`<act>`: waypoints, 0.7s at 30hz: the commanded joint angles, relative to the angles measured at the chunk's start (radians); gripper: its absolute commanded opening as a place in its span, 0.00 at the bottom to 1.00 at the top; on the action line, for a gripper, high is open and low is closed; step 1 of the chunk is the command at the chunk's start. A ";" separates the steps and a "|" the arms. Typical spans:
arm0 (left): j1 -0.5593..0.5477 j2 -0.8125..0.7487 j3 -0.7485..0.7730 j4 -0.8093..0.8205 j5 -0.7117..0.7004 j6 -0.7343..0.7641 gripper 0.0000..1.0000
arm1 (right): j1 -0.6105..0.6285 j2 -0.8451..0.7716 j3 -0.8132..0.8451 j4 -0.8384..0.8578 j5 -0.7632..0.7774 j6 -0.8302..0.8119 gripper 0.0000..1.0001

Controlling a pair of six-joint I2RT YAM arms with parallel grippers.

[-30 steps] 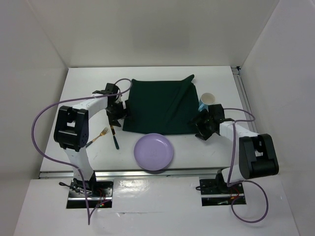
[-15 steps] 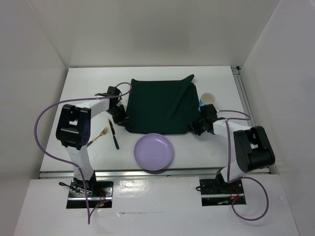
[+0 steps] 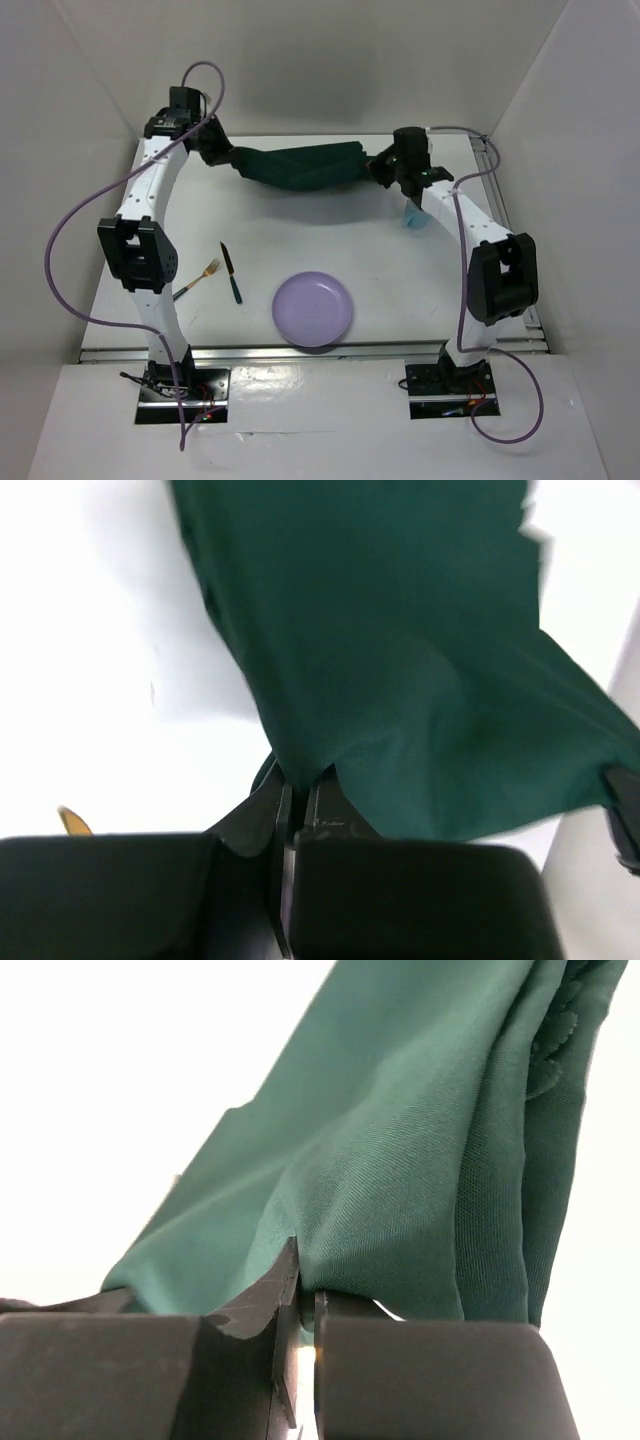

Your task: Set the dinner table for one person

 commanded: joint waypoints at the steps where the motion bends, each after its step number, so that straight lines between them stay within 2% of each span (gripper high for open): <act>1: 0.029 -0.015 0.015 -0.084 0.016 0.026 0.00 | 0.020 -0.044 0.060 0.027 0.045 -0.074 0.00; 2: 0.039 -0.027 -0.023 -0.072 0.016 0.035 0.00 | 0.020 -0.057 0.029 0.038 0.045 -0.083 0.00; 3: 0.039 -0.059 -0.125 -0.059 0.016 0.035 0.00 | 0.031 -0.069 -0.008 0.051 0.045 -0.083 0.00; 6: 0.039 -0.107 -0.308 0.039 0.034 0.026 0.00 | 0.040 -0.104 -0.176 0.051 0.045 -0.041 0.00; 7: 0.039 -0.135 -0.425 0.063 0.034 0.026 0.00 | 0.050 -0.133 -0.218 0.051 0.045 -0.040 0.00; 10: 0.039 -0.155 -0.617 0.146 0.060 0.026 0.00 | 0.071 -0.166 -0.377 0.064 0.045 -0.017 0.00; 11: 0.039 -0.155 -0.644 0.160 0.061 0.038 0.13 | 0.071 -0.175 -0.432 0.064 0.032 -0.017 0.19; 12: 0.030 -0.155 -0.658 0.160 0.070 0.047 0.29 | 0.071 -0.185 -0.447 0.050 0.032 -0.017 0.33; 14: 0.029 -0.129 -0.638 0.139 0.070 0.078 0.52 | 0.071 -0.196 -0.456 0.009 0.032 -0.017 0.56; 15: 0.029 -0.115 -0.617 0.107 0.070 0.078 0.70 | 0.071 -0.213 -0.444 -0.004 0.044 -0.036 0.70; 17: 0.029 -0.115 -0.532 0.077 0.027 0.104 0.87 | 0.080 -0.242 -0.395 -0.042 0.068 -0.082 0.74; 21: 0.029 -0.078 -0.363 0.005 -0.063 0.126 0.89 | 0.093 -0.281 -0.310 -0.082 0.107 -0.169 0.74</act>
